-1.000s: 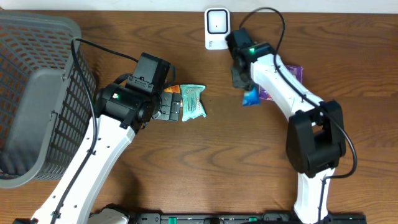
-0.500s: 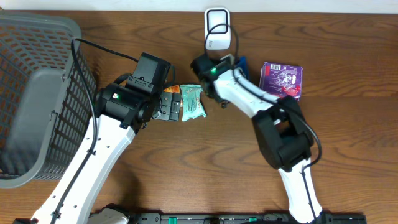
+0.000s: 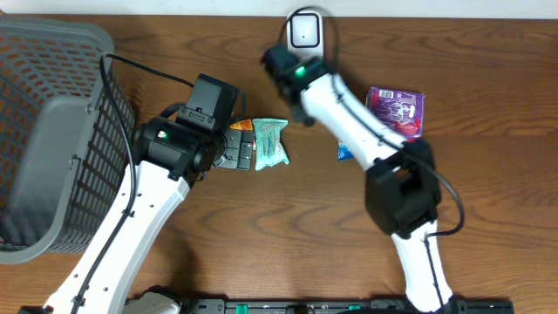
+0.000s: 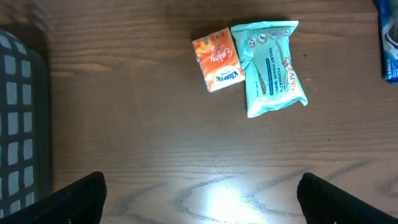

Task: Scan the item barcode
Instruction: 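Hold the Oreo pack in front of the white scanner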

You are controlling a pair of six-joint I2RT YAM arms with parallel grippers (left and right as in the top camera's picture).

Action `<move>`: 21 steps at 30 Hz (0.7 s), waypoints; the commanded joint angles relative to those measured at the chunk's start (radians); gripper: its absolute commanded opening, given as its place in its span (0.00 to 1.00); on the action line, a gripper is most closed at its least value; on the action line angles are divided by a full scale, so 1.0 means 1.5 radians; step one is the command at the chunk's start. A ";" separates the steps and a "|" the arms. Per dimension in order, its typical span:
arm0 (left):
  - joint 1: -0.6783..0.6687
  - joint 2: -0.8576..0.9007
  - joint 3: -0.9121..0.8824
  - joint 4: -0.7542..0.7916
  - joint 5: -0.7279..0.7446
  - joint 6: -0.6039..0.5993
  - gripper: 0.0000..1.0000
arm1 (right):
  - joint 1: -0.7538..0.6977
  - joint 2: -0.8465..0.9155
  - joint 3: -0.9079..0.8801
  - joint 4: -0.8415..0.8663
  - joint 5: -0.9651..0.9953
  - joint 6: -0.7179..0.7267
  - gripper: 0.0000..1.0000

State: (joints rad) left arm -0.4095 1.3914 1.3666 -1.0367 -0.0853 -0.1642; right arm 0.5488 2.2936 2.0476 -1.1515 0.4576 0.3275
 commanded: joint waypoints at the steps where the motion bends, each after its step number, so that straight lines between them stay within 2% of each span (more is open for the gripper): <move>1: 0.000 0.003 -0.001 -0.002 -0.006 -0.009 0.98 | -0.067 -0.004 0.005 -0.007 -0.101 -0.038 0.34; 3: 0.000 0.003 -0.001 -0.002 -0.006 -0.009 0.98 | -0.107 -0.001 -0.014 -0.005 -0.189 -0.060 0.34; 8: 0.000 0.003 -0.001 -0.002 -0.006 -0.009 0.98 | -0.146 -0.001 -0.068 0.028 -0.249 -0.060 0.32; 16: 0.000 0.003 -0.001 -0.002 -0.006 -0.009 0.98 | -0.135 -0.001 -0.132 0.088 -0.273 -0.060 0.40; 18: 0.000 0.003 -0.001 -0.002 -0.006 -0.009 0.98 | -0.128 0.000 -0.177 0.134 -0.307 -0.060 0.41; 20: 0.000 0.003 -0.001 -0.002 -0.006 -0.009 0.98 | -0.122 0.000 -0.212 0.168 -0.331 -0.059 0.37; 21: 0.000 0.003 -0.001 -0.002 -0.006 -0.009 0.98 | -0.115 0.000 -0.237 0.185 -0.352 -0.041 0.25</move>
State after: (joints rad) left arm -0.4095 1.3914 1.3666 -1.0367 -0.0853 -0.1642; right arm 0.3496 2.2852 1.7699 -0.8993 0.0349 0.2436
